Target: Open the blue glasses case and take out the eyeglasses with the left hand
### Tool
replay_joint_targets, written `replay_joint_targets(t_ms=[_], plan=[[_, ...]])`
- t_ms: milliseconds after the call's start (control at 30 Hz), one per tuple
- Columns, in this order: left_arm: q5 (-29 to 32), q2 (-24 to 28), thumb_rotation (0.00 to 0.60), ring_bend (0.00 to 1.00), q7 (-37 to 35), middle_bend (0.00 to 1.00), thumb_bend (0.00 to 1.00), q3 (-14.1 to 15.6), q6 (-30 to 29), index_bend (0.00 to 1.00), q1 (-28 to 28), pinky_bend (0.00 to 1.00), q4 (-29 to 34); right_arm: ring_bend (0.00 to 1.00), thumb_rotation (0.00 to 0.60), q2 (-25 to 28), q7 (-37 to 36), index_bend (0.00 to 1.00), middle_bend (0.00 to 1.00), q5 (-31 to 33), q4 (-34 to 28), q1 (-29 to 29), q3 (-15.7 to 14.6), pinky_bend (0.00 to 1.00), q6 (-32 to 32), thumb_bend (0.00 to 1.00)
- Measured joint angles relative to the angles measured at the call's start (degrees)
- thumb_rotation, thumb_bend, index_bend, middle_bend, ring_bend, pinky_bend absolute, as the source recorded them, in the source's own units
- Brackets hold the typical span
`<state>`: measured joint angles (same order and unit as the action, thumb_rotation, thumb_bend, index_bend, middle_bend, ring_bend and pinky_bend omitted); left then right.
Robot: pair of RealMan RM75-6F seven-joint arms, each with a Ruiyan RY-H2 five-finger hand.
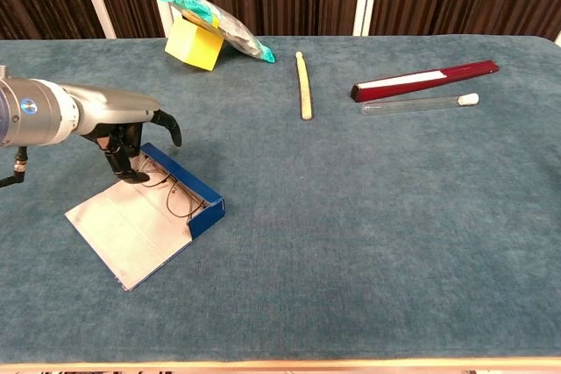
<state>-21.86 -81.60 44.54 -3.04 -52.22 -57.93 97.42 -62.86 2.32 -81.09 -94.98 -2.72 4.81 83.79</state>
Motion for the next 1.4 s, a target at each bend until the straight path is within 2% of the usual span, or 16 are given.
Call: replay_joint_targets(t_ms=[267, 667, 900, 1100, 1400], plan=[[0.7, 2.3, 0.6, 0.91, -0.5, 1.0, 0.31, 2.1, -0.6, 0.32, 0.9, 0.95, 1.3, 0.0, 0.6, -0.1, 0.3, 0.0, 0.0, -0.3, 0.1, 0.1, -0.1, 0.18, 0.3, 0.18], [-2.5, 5.8, 0.6, 0.91, -3.3, 1.0, 0.31, 5.5, -1.0, 0.35, 3.8, 0.96, 4.4, 0.0, 0.6, -0.2, 0.5, 0.0, 0.0, -0.3, 0.1, 0.1, 0.0, 0.18, 0.4, 0.18], [-7.3, 6.1, 0.6, 0.94, -8.4, 1.0, 0.28, 4.0, -4.1, 0.38, 6.3, 0.98, 5.3, 0.0, 0.6, -0.2, 0.4, 0.0, 0.0, -0.4, 0.1, 0.1, -0.1, 0.18, 0.4, 0.18], [-13.9, 3.1, 0.6, 0.94, -12.7, 1.0, 0.28, 1.9, -9.7, 0.42, 9.0, 0.99, 5.1, 0.0, 0.6, -0.1, 0.1, 0.0, 0.0, -0.4, 0.1, 0.1, -0.1, 0.18, 0.4, 0.18], [-15.1, -3.1, 0.6, 0.95, -11.6, 1.0, 0.28, 0.8, -12.0, 0.45, 9.6, 0.99, 2.5, 0.0, 0.6, 0.0, -0.2, 0.0, 0.0, -0.5, 0.1, 0.1, -0.1, 0.18, 0.4, 0.18]])
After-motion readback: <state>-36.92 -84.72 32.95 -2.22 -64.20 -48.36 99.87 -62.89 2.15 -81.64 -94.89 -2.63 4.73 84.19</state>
